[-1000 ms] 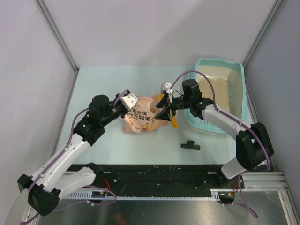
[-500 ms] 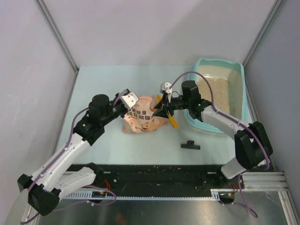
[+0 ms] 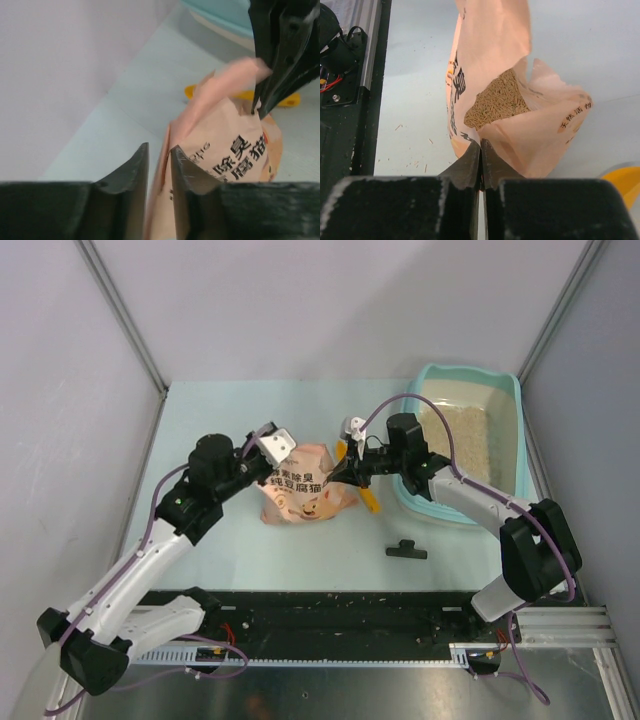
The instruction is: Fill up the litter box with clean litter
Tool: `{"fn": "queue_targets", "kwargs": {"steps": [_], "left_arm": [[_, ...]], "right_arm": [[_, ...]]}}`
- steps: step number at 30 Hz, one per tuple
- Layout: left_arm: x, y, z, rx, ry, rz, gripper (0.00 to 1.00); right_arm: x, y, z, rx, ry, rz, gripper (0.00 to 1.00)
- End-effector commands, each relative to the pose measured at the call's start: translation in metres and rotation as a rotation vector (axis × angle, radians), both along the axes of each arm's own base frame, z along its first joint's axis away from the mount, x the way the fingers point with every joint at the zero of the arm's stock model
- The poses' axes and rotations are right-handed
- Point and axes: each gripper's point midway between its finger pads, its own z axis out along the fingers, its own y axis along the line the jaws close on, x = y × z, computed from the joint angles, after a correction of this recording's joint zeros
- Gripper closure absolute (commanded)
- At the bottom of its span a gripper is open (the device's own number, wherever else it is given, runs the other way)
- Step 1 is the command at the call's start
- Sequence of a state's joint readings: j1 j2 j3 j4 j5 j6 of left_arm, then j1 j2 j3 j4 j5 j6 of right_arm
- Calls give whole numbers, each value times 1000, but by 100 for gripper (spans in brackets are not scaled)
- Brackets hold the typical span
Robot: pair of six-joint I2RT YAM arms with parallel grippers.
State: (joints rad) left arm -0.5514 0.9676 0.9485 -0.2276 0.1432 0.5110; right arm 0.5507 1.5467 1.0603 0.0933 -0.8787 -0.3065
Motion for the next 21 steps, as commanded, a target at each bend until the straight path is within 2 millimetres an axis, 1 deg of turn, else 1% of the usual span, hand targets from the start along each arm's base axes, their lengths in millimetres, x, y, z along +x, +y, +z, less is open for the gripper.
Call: {"fn": "queue_targets", "kwargs": {"steps": [1, 3, 4, 6, 7, 9, 10, 11, 12, 13, 14, 15, 16, 17, 18, 19, 20, 21], "left_arm": [[-4, -11, 104, -151, -204, -58, 63], [-5, -11, 126, -178, -234, -56, 60], [-2, -11, 147, -195, -265, -49, 59], [4, -8, 165, -187, -308, -25, 57], [12, -8, 171, -151, -341, -14, 56], [29, 2, 167, -100, -356, 44, 56], [42, 4, 156, -61, -343, 60, 60], [59, 19, 147, -36, -322, 127, 61], [71, 25, 138, -19, -301, 164, 63], [90, 27, 116, -1, -245, 187, 68], [103, 43, 103, 9, -212, 221, 72], [107, 34, 91, -3, -176, 141, 76], [118, 31, 66, -21, -99, 119, 83], [126, 39, 55, -37, -58, 118, 88], [127, 31, 41, -59, -10, 59, 100], [136, 30, 15, -64, 60, 58, 100], [138, 29, 3, -63, 91, 47, 100], [136, 22, -8, -61, 114, -4, 100]], "right_arm": [[7, 2, 7, 11, -85, -1, 98], [6, 2, 6, 9, -78, 0, 100], [6, 2, 6, 12, -71, -1, 100], [5, 3, 6, 17, -54, 0, 100], [4, 4, 8, 24, -53, 4, 100], [4, 6, 8, 33, -45, 8, 100], [4, 7, 12, 43, -58, 12, 100], [5, 7, 12, 50, -51, 9, 100], [5, 8, 14, 59, -52, 8, 100], [8, 9, 18, 73, -69, 6, 100], [8, 10, 18, 75, -70, 4, 100], [8, 12, 18, 77, -70, 3, 100], [9, 12, 18, 76, -70, 0, 100], [8, 12, 17, 72, -71, 5, 100], [7, 11, 12, 52, -77, 10, 100], [6, 10, 11, 43, -76, 12, 100], [7, 8, 7, 27, -69, 11, 100], [4, 6, 2, 5, -72, 27, 100]]}}
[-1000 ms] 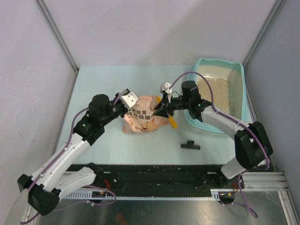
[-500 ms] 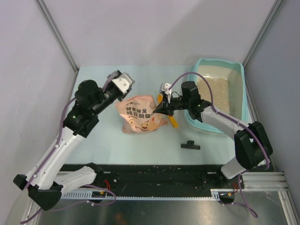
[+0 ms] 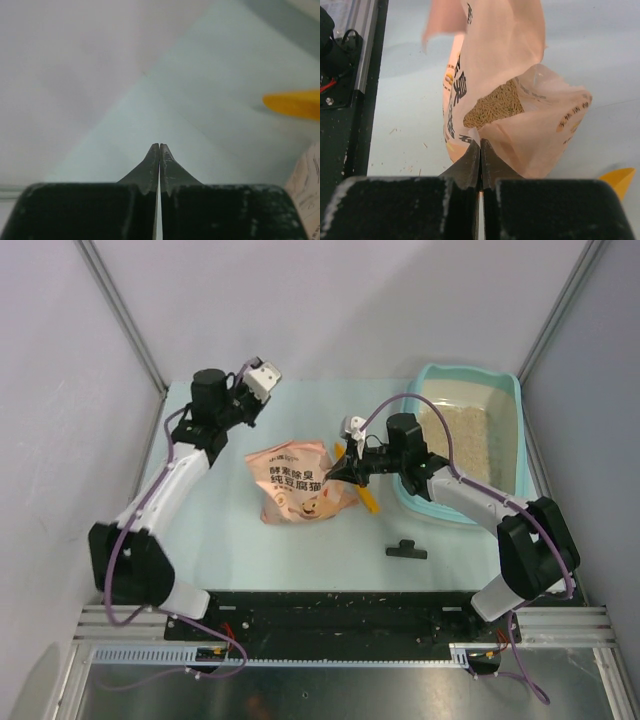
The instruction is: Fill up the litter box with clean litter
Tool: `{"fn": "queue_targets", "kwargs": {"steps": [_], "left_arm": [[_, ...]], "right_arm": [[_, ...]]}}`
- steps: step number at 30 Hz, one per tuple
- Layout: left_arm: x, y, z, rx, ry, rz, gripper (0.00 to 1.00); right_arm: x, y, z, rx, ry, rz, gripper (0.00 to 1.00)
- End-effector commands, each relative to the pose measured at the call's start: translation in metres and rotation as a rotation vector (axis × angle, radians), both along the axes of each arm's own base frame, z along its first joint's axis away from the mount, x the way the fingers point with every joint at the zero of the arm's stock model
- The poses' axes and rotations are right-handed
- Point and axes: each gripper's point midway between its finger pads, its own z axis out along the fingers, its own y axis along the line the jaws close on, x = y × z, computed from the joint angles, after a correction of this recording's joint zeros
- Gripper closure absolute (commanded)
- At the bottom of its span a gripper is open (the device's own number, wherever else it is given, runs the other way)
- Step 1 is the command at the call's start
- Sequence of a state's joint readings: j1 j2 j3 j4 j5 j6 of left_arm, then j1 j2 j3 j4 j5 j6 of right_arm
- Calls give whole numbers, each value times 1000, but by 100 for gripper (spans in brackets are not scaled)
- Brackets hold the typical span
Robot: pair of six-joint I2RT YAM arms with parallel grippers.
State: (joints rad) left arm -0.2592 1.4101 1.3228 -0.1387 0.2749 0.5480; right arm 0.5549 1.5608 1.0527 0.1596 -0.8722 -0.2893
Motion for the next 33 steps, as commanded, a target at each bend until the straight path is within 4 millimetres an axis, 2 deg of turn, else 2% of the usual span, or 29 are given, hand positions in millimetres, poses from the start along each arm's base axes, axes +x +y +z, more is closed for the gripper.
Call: {"fn": "queue_targets", "kwargs": {"steps": [1, 3, 5, 9, 11, 15, 17, 25, 33], "left_arm": [[-7, -27, -58, -66, 183, -188, 100], [-10, -37, -69, -140, 264, -206, 100], [-19, -58, -76, -207, 338, -307, 100], [-33, -91, -97, -245, 440, -417, 100], [-41, -107, -100, -256, 468, -473, 100], [-51, -126, -111, -261, 512, -543, 100], [-59, -134, -108, -271, 523, -585, 100], [-70, -146, -115, -282, 550, -638, 100], [-87, -157, -108, -312, 578, -735, 100]], "right_arm": [[-4, -1, -2, -27, -46, 41, 100], [-4, -2, -3, -32, -38, 39, 100], [-4, -3, -1, -25, -27, 35, 100], [15, -6, 6, 23, -7, -17, 100], [22, -7, 7, 40, 22, -36, 100], [22, -4, 11, 66, 24, -18, 100], [22, -3, 10, 66, 35, -14, 100], [20, -7, -4, 40, 57, 7, 100], [35, -3, -3, 60, 28, -43, 97]]}}
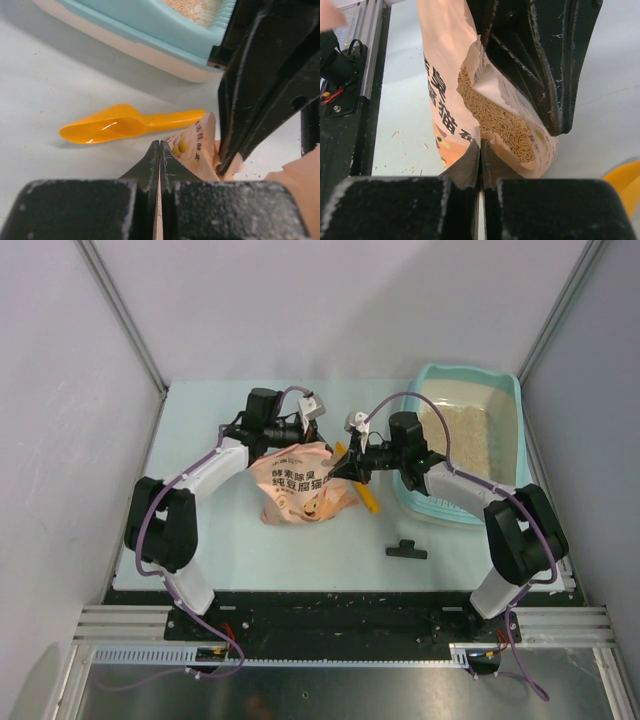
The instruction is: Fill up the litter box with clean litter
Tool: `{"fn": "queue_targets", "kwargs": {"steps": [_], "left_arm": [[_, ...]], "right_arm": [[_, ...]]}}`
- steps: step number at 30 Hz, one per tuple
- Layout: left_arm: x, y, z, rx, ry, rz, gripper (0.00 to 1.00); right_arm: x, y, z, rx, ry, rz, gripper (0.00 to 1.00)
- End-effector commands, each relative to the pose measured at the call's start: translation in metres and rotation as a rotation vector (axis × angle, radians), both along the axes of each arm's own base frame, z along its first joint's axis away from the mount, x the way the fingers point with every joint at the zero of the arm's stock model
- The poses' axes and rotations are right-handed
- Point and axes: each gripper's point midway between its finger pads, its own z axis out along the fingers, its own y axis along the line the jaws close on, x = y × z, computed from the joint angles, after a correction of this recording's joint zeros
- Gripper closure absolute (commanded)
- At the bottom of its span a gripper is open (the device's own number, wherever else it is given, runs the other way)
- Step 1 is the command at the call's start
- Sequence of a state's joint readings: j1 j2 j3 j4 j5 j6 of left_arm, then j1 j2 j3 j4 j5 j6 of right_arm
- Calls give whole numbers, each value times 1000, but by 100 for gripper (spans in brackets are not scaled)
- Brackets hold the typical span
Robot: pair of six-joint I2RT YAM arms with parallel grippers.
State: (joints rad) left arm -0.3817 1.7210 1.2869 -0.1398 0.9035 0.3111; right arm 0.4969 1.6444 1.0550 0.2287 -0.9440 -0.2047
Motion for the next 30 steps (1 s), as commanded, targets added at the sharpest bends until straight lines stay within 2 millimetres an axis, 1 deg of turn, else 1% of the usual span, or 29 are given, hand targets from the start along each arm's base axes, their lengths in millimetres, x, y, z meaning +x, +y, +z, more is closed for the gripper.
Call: {"fn": "queue_targets", "kwargs": {"steps": [1, 4, 5, 7, 8, 10, 13, 14, 17, 20, 23, 27, 29, 30], "left_arm": [[-17, -14, 25, -81, 8, -96, 100], [-19, -12, 20, -72, 18, -91, 100], [-17, -11, 19, -67, 8, -84, 100], [-12, -9, 18, -52, -6, -60, 100], [-11, -9, 18, -52, -11, -62, 100], [-6, -8, 19, -52, -18, -55, 100], [-1, -7, 20, -54, -21, -48, 100], [-1, -8, 21, -56, -19, -49, 100], [-1, -9, 23, -62, -10, -52, 100], [-3, -9, 23, -67, 6, -51, 100], [-1, -8, 22, -62, 11, -35, 100], [3, -7, 22, -53, 5, -15, 100], [6, -6, 18, -43, 8, 0, 100], [7, -7, 19, -43, 4, 1, 100]], "right_arm": [[21, 4, 16, 32, -79, -44, 97], [22, -1, 17, 17, -90, -55, 93], [23, -3, 18, 10, -95, -63, 92], [18, -9, 18, -19, -99, -63, 88], [19, -11, 17, -40, -136, -69, 88], [16, -14, 11, -76, -134, -73, 87], [20, -15, 10, -110, -179, -104, 86], [24, -18, 10, -120, -186, -130, 86], [34, -20, 12, -112, -190, -172, 85], [39, -19, 12, -105, -184, -194, 82], [44, -23, 12, -110, -161, -235, 81], [40, -24, 15, -105, -122, -247, 81], [32, -22, 18, -87, -94, -220, 80], [28, -22, 19, -79, -88, -197, 77]]}}
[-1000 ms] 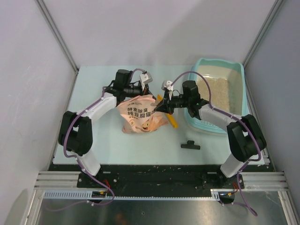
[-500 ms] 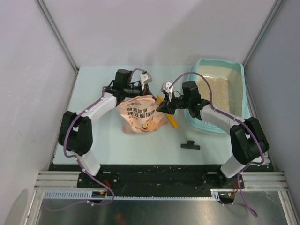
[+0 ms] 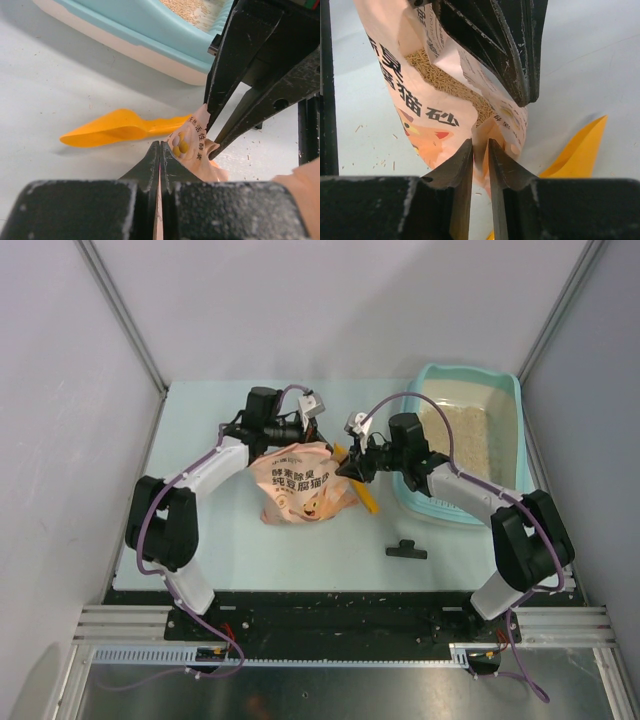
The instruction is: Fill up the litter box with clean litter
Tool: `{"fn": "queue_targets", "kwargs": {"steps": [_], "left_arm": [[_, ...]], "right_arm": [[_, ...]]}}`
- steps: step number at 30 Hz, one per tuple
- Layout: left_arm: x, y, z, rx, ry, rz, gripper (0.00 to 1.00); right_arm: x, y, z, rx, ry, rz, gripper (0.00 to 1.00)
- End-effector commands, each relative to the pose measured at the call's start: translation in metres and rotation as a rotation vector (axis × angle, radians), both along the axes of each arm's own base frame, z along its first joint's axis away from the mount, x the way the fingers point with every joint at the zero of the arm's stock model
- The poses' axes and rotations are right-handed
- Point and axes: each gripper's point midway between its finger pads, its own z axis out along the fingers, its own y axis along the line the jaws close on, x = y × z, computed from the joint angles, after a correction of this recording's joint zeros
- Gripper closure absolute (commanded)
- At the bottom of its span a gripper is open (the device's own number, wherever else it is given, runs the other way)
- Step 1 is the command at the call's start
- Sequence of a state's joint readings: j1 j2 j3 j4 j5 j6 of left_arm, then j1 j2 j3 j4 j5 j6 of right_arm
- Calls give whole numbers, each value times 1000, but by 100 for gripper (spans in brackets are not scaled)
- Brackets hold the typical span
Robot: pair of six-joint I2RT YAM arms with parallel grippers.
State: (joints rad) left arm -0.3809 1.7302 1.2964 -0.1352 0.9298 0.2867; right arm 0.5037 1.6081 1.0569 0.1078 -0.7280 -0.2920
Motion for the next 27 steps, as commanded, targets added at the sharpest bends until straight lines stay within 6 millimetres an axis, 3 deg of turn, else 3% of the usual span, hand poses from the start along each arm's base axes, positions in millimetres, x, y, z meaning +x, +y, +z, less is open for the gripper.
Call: {"fn": "queue_targets", "kwargs": {"steps": [1, 3, 9, 14, 22, 25, 26, 27], "left_arm": [[9, -4, 16, -22, -18, 16, 100], [11, -4, 14, -21, -14, 16, 100], [15, -5, 15, -17, -16, 28, 100], [15, -4, 12, -16, -13, 27, 100], [17, -3, 10, -9, -7, 40, 100], [17, -3, 11, -11, -12, 38, 100], [18, -2, 9, -8, -11, 40, 100], [18, -2, 8, -7, -5, 40, 100]], "right_arm": [[-2, -2, 36, 59, -28, 16, 74], [-8, 0, 35, 59, -23, 45, 66], [-13, -10, 38, 37, -38, 59, 58], [-4, -23, 33, 14, -32, 15, 45], [9, -16, 37, 47, -67, -5, 31], [6, -21, 40, 65, -64, 34, 16], [4, -23, 41, 75, -61, 58, 1], [-2, -24, 41, 81, -56, 92, 0]]}}
